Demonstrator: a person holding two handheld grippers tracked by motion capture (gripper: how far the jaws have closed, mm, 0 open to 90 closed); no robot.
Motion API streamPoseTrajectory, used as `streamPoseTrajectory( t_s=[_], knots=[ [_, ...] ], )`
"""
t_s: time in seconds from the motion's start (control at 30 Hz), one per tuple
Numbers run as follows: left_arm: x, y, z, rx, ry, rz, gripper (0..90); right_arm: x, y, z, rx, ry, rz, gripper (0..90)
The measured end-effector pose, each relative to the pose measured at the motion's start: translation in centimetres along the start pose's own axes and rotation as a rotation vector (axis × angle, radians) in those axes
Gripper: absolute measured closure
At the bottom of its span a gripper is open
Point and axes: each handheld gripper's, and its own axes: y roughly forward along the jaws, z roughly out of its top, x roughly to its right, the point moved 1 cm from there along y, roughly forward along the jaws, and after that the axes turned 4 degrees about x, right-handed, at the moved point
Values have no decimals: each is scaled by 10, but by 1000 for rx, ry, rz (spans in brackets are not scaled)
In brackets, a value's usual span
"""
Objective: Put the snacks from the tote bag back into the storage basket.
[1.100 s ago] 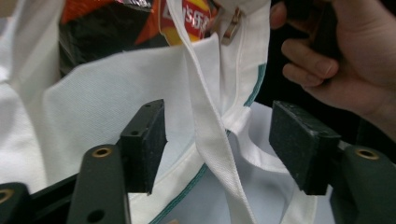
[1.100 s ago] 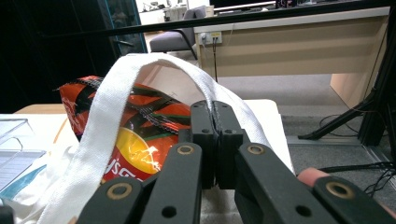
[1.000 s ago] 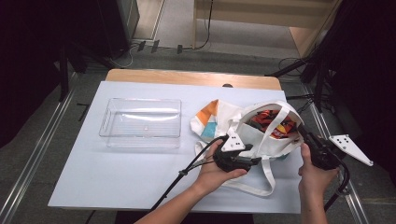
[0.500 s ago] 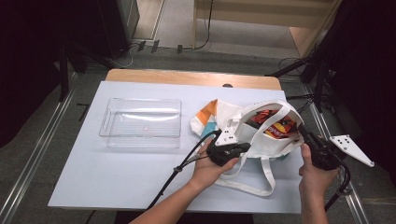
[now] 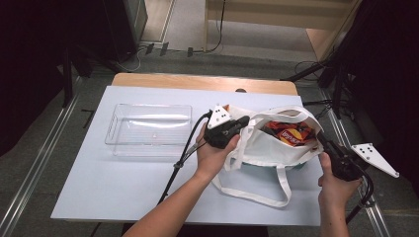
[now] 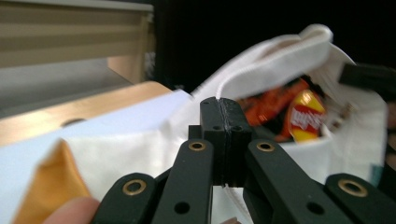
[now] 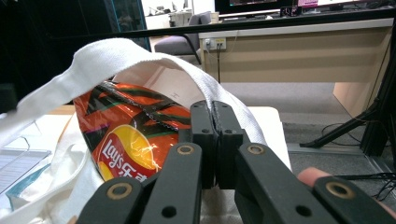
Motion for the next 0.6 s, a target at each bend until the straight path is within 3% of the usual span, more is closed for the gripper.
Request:
streamPoseTrajectory(
  t_s=[0.07, 0.17, 0.27, 0.43, 0.53, 0.6],
  knots=[
    [-3, 5, 7, 18, 3, 12, 900, -1, 1, 0, 2, -3, -1, 900],
    [-8, 11, 15, 62, -38, 15, 900, -1, 0, 1, 4, -7, 2, 900],
    [-12, 12, 18, 74, -50, 15, 900, -1, -2, 2, 8, -8, 3, 900],
    [-13, 15, 5, 24, 10, 42, 900, 1, -3, 2, 6, 0, 4, 900],
    [-17, 16, -4, 3, -31, 25, 900, 0, -2, 2, 9, -9, 6, 900],
    [-16, 19, -13, -55, -43, -31, 900, -1, -2, 2, 10, -10, 3, 900]
  ],
)
